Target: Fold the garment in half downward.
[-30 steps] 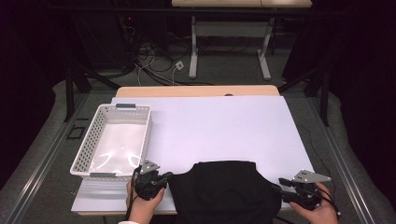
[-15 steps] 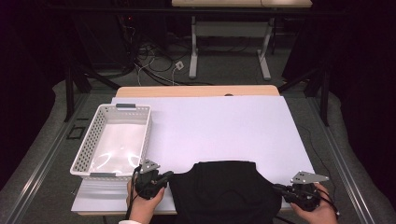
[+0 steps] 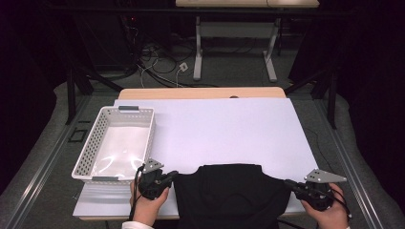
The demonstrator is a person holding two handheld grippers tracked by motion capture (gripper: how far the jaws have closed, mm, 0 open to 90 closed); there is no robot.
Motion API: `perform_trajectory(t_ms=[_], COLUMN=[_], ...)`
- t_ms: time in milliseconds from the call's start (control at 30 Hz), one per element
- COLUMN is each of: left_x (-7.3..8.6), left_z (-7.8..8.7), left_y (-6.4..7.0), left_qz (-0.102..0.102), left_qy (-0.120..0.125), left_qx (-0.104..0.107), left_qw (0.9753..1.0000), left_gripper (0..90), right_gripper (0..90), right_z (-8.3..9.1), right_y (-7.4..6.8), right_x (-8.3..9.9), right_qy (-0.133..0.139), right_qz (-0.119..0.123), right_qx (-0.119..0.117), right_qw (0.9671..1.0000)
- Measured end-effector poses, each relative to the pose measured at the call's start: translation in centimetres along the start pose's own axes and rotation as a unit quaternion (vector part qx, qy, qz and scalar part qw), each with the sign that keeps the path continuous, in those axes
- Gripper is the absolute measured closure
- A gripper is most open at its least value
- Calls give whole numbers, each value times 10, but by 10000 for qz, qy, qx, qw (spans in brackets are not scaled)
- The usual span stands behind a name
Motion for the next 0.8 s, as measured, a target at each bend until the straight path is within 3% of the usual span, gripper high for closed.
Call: perform_trajectory(t_ms=[233, 400, 567, 800], left_x=[-20, -43, -67, -88], left_z=[5, 9, 9, -3], left_y=[0, -4, -10, -15], left_qz=[-16, -9, 118, 183], left_qy=[183, 438, 578, 571], left_qx=[15, -34, 28, 43], left_qw=[9998, 9990, 9983, 9982], left_gripper=[882, 883, 883, 883], right_gripper=[859, 859, 859, 858], right_z=[8, 16, 21, 13], right_y=[3, 11, 22, 41], right_x=[-24, -49, -72, -91], right_qy=[186, 372, 583, 556], right_qz=[175, 359, 293, 140], right_qx=[45, 207, 154, 81], right_qw=[9997, 9984, 9977, 9983])
Point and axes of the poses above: each handheld gripper's, and its own axes: z roughly backward along the jaws, x roughly out of its underside, y roughly to its right, the point moved 8 cm from there along -z, roughly forward along the jaws, and after that the axes turned 15 degrees about -x, right-handed, at the moved point
